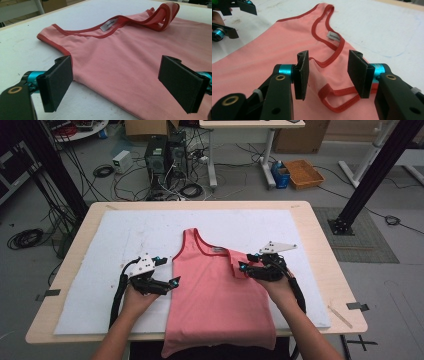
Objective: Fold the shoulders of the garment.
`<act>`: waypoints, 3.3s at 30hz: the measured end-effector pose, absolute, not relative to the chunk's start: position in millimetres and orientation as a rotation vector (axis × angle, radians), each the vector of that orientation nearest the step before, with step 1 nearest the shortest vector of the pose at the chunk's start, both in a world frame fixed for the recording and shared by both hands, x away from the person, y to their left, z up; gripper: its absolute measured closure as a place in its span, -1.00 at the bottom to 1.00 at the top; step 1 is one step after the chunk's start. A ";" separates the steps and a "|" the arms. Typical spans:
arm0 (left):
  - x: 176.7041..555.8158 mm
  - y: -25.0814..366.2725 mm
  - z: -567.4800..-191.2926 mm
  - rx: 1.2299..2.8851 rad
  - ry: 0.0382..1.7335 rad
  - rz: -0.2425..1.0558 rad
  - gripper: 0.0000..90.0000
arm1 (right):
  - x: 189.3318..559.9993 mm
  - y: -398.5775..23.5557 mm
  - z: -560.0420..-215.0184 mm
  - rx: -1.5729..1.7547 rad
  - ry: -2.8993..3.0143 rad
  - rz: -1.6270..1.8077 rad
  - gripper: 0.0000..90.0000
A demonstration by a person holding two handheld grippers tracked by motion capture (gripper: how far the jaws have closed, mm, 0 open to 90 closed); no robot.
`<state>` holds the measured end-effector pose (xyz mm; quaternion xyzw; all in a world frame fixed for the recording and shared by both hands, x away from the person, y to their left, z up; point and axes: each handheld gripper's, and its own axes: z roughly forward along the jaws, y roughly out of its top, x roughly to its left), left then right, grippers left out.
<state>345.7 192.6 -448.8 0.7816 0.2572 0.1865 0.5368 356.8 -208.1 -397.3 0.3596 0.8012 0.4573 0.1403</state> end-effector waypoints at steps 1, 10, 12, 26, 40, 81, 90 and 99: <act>345.6 192.8 -448.8 1.860 0.612 0.442 -0.72 | 358.9 -207.2 -400.1 1.035 2.335 1.336 0.17; 346.0 193.5 -448.8 1.856 0.612 0.438 -0.72 | 352.0 -205.8 -423.7 0.938 2.448 1.315 0.74; 345.9 193.3 -448.8 1.857 0.614 0.441 -0.72 | 347.2 -206.5 -427.3 0.925 2.451 1.314 0.78; 345.5 192.6 -448.9 1.858 0.618 0.446 -0.72 | 310.3 -196.9 -445.9 0.662 2.557 1.142 0.62; 345.1 191.6 -448.9 1.864 0.614 0.453 -0.72 | 337.9 -198.6 -428.9 0.901 2.403 1.275 0.28; 346.1 193.0 -448.8 1.857 0.617 0.440 -0.72 | 326.8 -269.3 -444.6 1.124 2.173 1.210 -0.48; 353.0 193.4 -447.6 1.870 0.657 0.374 -0.72 | 335.7 -272.8 -450.1 1.171 2.246 1.221 -0.53; 392.0 187.3 -431.8 1.845 0.787 0.334 -0.72 | 337.3 -274.2 -450.8 1.186 2.262 1.239 -0.53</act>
